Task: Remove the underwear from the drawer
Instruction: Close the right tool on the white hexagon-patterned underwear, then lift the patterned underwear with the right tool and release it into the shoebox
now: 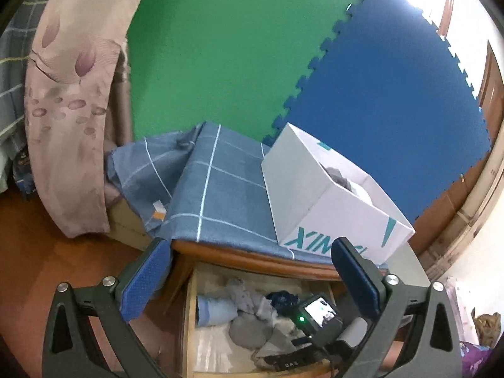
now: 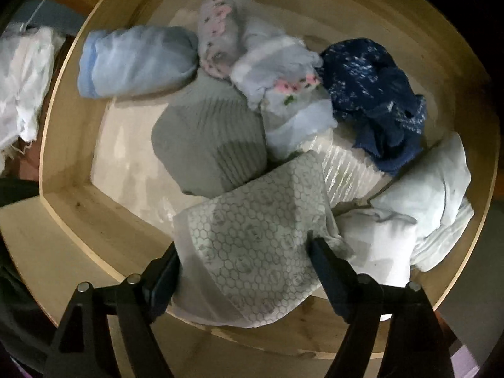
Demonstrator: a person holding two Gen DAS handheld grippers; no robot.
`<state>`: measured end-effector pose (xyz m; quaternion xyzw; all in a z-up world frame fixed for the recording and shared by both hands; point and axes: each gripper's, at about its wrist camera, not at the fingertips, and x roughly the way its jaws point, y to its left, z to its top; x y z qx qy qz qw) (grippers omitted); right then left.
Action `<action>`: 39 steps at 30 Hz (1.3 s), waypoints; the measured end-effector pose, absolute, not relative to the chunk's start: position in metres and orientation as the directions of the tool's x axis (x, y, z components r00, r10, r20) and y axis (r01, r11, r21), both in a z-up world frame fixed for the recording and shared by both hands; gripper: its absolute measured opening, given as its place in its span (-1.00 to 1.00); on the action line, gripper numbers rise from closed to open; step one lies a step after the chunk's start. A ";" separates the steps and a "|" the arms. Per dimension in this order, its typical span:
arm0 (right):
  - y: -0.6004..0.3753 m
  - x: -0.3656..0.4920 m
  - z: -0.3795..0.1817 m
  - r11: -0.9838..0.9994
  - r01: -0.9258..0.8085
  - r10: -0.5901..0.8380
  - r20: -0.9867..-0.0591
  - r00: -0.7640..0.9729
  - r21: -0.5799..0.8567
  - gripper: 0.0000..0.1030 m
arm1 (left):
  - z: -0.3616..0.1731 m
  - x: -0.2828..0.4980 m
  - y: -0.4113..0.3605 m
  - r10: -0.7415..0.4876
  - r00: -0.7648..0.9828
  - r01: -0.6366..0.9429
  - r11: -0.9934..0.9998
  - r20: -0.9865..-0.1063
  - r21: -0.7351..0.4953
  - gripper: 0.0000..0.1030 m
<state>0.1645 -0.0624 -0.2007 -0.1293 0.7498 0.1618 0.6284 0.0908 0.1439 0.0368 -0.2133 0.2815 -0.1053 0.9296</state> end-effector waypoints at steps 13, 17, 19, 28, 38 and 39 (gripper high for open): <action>-0.083 0.128 -0.128 0.872 -0.456 0.210 -0.978 0.019 0.178 -0.40 | 0.043 0.081 0.113 -0.256 0.847 0.125 0.948 -0.466 -0.292 0.96; -0.102 0.118 -0.075 0.877 -0.423 0.308 -0.942 0.129 0.229 -0.40 | 0.040 0.084 0.119 -0.262 0.839 0.103 0.937 -0.477 -0.334 0.98; -0.115 0.111 -0.048 0.876 -0.405 0.356 -0.917 0.180 0.261 -0.40 | 0.038 0.087 0.122 -0.252 0.836 0.084 0.936 -0.487 -0.341 0.98; -0.151 0.079 0.088 0.850 -0.421 0.486 -0.777 0.399 0.315 -0.40 | 0.041 0.081 0.109 -0.195 0.856 0.076 0.963 -0.478 -0.257 0.98; -0.187 0.113 0.184 0.867 -0.386 0.491 -0.672 0.555 0.315 -0.40 | 0.043 0.074 0.080 -0.167 0.858 0.136 0.986 -0.485 -0.099 0.98; -0.189 0.123 0.189 0.875 -0.376 0.478 -0.673 0.565 0.306 -0.40 | 0.043 0.074 0.079 -0.168 0.857 0.137 0.986 -0.487 -0.098 0.98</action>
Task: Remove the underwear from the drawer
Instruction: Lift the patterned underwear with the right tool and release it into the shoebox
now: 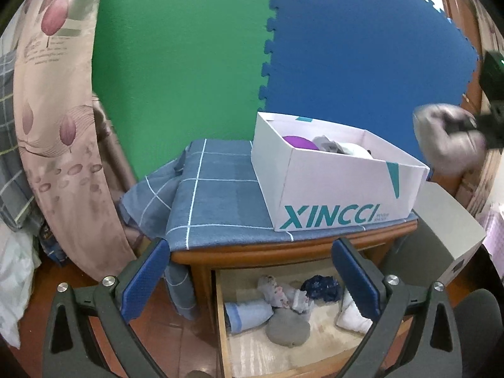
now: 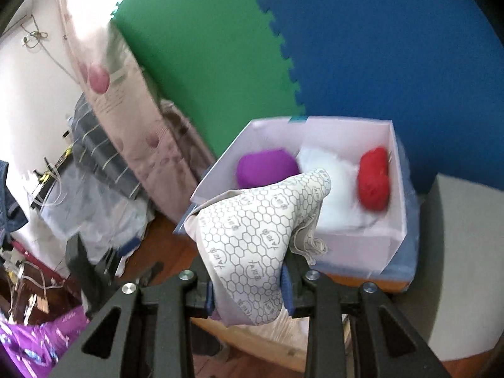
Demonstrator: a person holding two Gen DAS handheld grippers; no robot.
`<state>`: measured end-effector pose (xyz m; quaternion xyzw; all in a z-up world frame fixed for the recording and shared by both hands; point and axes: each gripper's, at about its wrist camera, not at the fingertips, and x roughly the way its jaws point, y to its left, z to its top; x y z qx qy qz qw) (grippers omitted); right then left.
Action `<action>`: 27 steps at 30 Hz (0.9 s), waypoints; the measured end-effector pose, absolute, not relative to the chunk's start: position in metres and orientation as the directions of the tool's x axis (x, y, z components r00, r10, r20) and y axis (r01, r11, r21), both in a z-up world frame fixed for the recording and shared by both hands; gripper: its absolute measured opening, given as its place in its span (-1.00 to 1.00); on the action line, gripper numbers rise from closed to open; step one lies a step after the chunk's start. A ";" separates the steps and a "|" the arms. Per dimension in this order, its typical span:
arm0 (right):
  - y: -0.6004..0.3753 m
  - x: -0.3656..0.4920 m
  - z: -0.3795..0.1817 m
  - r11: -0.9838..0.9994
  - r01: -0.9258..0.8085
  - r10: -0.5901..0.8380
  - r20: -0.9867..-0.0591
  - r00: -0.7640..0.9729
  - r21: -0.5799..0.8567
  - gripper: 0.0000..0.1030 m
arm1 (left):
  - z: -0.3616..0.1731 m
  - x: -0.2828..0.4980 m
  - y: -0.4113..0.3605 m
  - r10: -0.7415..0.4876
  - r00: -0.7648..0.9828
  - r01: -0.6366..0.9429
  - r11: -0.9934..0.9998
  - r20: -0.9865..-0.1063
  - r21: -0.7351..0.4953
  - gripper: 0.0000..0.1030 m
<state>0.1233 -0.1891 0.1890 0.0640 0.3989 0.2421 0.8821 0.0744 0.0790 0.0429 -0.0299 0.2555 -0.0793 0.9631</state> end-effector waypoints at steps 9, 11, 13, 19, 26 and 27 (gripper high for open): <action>-0.213 0.207 0.161 0.913 -0.234 0.406 -0.708 0.578 0.333 -0.39 | 0.041 0.079 0.081 -0.170 0.846 0.132 0.985 -0.506 -0.111 0.98; -0.215 0.223 0.146 0.923 -0.202 0.382 -0.729 0.568 0.326 -0.39 | 0.041 0.079 0.080 -0.170 0.846 0.133 0.985 -0.505 -0.110 0.98; -0.213 0.230 0.135 0.932 -0.181 0.360 -0.748 0.558 0.314 -0.39 | 0.042 0.079 0.080 -0.168 0.846 0.132 0.986 -0.506 -0.105 0.98; -0.209 0.247 0.106 0.962 -0.132 0.272 -0.805 0.528 0.238 -0.39 | 0.040 0.080 0.078 -0.167 0.843 0.136 0.986 -0.512 -0.098 0.98; -0.192 0.254 0.078 0.983 -0.159 0.157 -0.868 0.471 0.092 -0.37 | 0.039 0.080 0.076 -0.163 0.842 0.135 0.987 -0.515 -0.091 0.98; -0.194 0.255 0.077 0.983 -0.153 0.166 -0.868 0.468 0.105 -0.33 | 0.039 0.081 0.076 -0.162 0.841 0.136 0.987 -0.516 -0.089 0.98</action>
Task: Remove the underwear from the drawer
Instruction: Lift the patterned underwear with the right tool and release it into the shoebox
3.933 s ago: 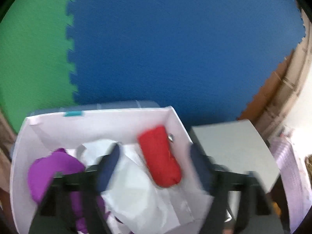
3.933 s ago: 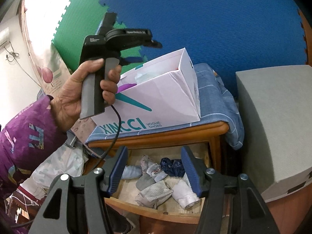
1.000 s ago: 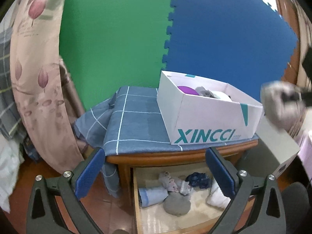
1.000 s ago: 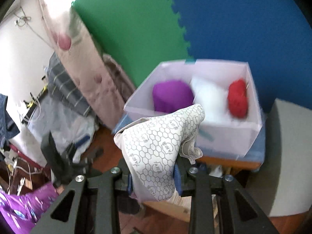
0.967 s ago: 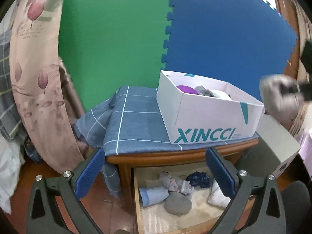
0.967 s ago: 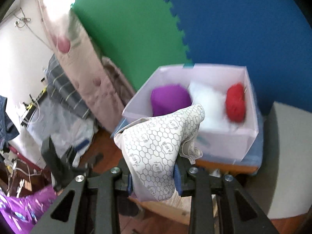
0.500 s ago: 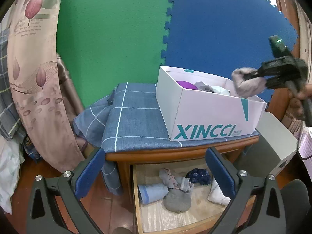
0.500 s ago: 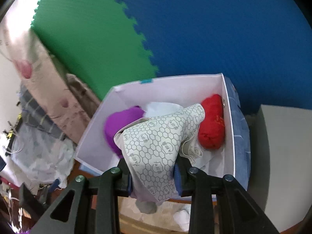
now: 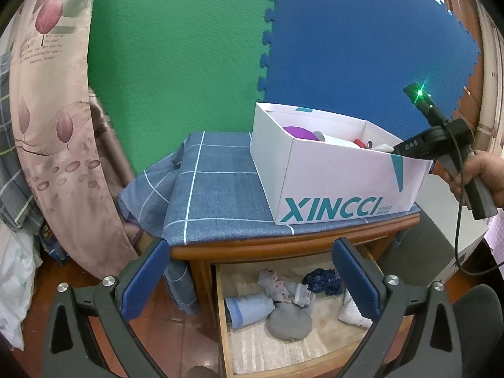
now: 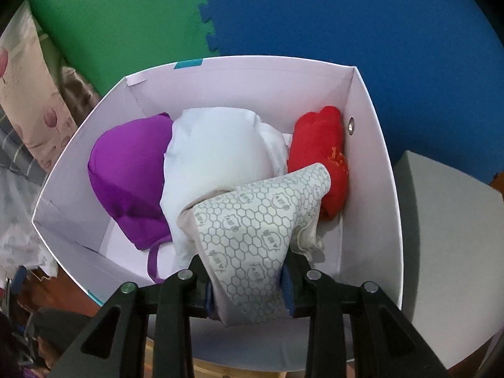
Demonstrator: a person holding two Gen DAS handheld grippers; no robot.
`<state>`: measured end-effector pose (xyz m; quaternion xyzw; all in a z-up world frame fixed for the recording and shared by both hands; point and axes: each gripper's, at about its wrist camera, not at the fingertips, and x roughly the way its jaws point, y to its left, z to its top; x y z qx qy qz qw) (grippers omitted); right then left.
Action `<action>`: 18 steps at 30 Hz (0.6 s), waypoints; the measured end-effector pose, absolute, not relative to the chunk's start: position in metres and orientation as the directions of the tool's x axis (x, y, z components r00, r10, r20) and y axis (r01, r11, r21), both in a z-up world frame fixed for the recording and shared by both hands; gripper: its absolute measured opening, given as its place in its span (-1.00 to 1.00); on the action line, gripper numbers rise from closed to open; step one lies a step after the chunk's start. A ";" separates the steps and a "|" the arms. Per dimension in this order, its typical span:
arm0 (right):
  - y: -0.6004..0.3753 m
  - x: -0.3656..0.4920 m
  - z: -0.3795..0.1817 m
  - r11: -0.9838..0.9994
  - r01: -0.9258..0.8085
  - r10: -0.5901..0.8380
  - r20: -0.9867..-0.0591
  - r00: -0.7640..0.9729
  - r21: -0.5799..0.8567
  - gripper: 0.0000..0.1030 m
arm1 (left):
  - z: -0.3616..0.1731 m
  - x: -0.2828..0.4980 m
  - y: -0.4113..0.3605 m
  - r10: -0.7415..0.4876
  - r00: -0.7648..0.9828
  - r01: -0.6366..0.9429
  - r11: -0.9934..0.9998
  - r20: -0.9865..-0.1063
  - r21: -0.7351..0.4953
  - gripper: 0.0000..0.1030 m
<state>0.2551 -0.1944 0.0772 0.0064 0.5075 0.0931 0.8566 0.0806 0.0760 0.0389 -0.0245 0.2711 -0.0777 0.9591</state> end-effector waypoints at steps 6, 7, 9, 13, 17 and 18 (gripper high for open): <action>-0.194 0.256 0.077 0.980 -0.159 0.181 -0.866 0.466 0.119 -0.12 | 0.036 0.085 0.074 -0.141 0.830 0.126 0.990 -0.539 -0.064 0.98; -0.193 0.254 0.078 0.980 -0.160 0.184 -0.860 0.476 0.121 -0.11 | 0.036 0.085 0.073 -0.139 0.829 0.126 0.990 -0.541 -0.061 0.98; -0.192 0.250 0.081 0.981 -0.156 0.179 -0.843 0.508 0.114 -0.08 | 0.036 0.085 0.073 -0.132 0.828 0.122 0.991 -0.546 -0.055 0.98; -0.197 0.232 0.094 0.980 -0.162 0.191 -0.782 0.594 0.116 -0.06 | 0.034 0.087 0.072 -0.118 0.821 0.114 0.993 -0.559 -0.042 0.98; -0.210 0.201 0.109 0.976 -0.153 0.217 -0.679 0.701 0.153 -0.01 | 0.034 0.088 0.072 -0.112 0.819 0.111 0.993 -0.563 -0.036 0.98; -0.215 0.192 0.113 0.972 -0.155 0.232 -0.646 0.727 0.175 0.00 | 0.034 0.088 0.072 -0.112 0.818 0.111 0.993 -0.564 -0.036 0.98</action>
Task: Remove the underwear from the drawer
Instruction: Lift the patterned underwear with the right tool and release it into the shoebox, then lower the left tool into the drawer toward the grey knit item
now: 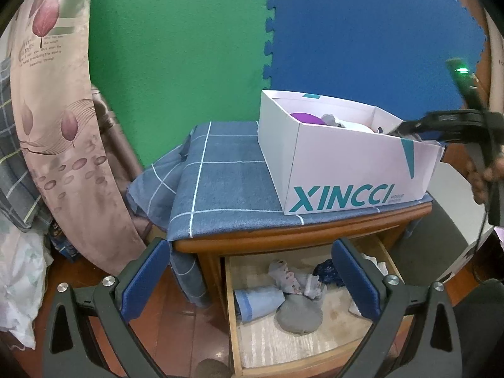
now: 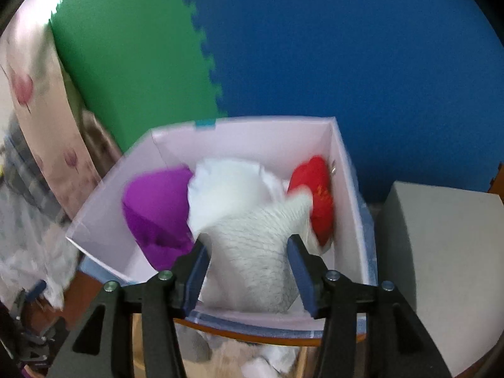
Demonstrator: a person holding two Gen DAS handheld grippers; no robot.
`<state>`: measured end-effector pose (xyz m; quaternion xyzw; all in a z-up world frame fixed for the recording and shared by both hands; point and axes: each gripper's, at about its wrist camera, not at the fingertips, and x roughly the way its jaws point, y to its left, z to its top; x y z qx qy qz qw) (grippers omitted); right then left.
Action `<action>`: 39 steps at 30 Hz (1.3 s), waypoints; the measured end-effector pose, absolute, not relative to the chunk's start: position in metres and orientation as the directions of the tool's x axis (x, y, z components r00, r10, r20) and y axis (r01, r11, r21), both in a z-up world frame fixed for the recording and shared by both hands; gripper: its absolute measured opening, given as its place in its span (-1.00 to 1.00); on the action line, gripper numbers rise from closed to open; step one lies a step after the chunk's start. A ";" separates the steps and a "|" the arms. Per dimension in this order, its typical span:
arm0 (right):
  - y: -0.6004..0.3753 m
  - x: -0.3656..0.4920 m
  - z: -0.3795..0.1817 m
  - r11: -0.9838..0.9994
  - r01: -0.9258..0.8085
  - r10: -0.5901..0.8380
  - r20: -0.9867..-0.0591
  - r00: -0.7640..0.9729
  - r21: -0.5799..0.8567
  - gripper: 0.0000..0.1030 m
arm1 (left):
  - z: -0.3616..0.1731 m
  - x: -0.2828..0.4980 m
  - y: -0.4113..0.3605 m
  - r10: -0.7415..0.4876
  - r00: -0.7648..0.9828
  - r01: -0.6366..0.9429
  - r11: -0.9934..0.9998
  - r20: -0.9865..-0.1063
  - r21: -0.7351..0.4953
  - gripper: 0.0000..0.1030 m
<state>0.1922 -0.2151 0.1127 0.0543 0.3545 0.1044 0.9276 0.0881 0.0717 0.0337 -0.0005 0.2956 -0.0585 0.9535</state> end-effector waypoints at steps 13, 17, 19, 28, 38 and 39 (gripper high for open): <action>-0.264 0.077 0.086 0.922 -0.151 0.324 -0.496 0.806 0.356 0.08 | 0.030 0.090 0.061 -0.086 0.805 0.119 0.993 -0.587 0.018 0.98; -0.273 0.057 0.062 0.906 -0.122 0.335 -0.513 0.790 0.405 0.08 | 0.029 0.092 0.056 -0.090 0.793 0.141 0.989 -0.602 0.038 0.98; -0.275 0.052 0.062 0.900 -0.123 0.346 -0.515 0.784 0.418 0.08 | 0.027 0.092 0.052 -0.096 0.783 0.164 0.985 -0.614 0.055 0.98; -0.289 0.035 0.067 0.896 -0.141 0.353 -0.481 0.802 0.422 0.13 | -0.006 0.113 0.013 -0.106 0.602 0.334 0.934 -0.791 0.129 0.98; -0.315 0.017 0.073 0.885 -0.147 0.359 -0.450 0.818 0.441 0.14 | -0.098 0.147 -0.036 0.009 0.355 0.243 0.965 -0.935 0.102 0.76; -0.318 0.014 0.074 0.883 -0.148 0.361 -0.445 0.820 0.445 0.14 | -0.105 0.149 -0.038 0.001 0.336 0.230 0.970 -0.942 0.083 0.68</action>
